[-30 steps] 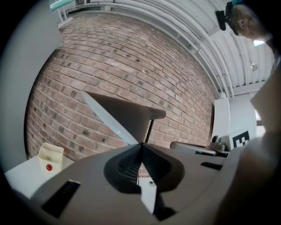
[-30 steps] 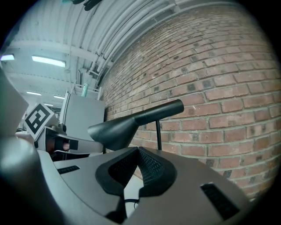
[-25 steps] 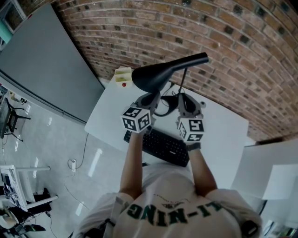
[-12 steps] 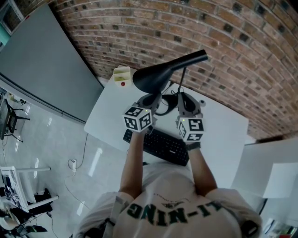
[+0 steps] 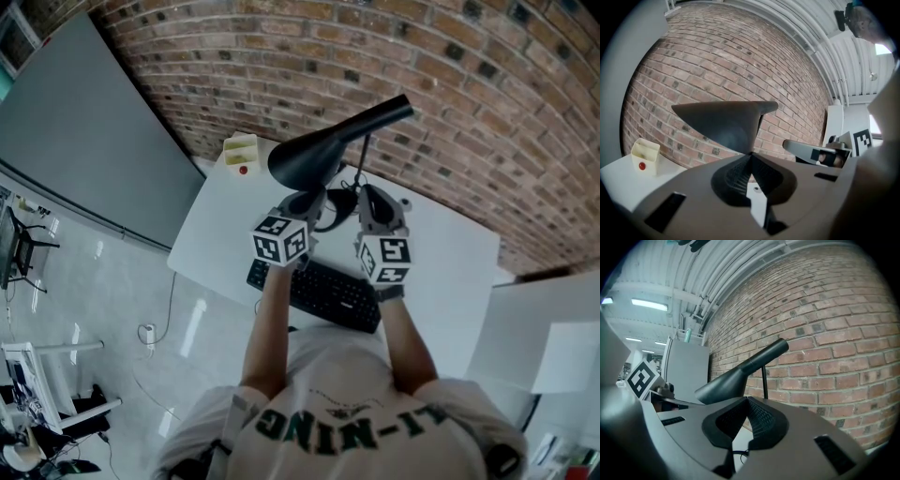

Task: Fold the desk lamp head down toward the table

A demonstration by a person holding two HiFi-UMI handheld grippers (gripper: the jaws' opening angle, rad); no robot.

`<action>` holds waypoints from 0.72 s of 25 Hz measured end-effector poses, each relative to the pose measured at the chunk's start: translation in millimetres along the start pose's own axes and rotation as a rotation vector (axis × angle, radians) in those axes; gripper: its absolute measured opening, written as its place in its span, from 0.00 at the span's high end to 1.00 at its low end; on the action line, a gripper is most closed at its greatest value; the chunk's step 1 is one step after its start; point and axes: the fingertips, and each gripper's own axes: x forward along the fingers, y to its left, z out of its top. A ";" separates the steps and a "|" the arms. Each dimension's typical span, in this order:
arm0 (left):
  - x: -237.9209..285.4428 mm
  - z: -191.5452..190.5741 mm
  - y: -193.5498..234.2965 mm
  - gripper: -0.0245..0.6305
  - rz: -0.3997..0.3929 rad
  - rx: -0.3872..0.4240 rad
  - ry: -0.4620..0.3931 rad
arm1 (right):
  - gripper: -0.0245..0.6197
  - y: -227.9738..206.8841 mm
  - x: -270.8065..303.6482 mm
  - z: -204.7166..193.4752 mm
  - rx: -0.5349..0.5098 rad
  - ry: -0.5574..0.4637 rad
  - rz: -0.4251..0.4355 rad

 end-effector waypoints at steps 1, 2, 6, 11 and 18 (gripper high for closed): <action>0.9 -1.2 -0.2 0.96 -0.001 -0.001 0.003 | 0.95 -0.3 -0.1 0.1 -0.001 0.000 -0.001; 1.8 -2.4 -0.4 0.96 -0.002 -0.001 0.006 | 0.96 -0.6 -0.1 0.4 -0.004 -0.002 0.000; 6.8 -7.2 -0.9 0.96 -0.008 -0.005 0.020 | 0.96 -2.1 0.7 0.4 -0.001 -0.002 -0.003; 12.4 -13.4 -2.9 0.96 -0.008 -0.009 0.037 | 0.96 -4.2 -0.2 -0.5 -0.002 -0.002 -0.011; 22.5 -21.6 -7.3 0.97 -0.013 0.010 0.065 | 0.96 -10.1 -0.4 -1.1 0.006 -0.003 -0.023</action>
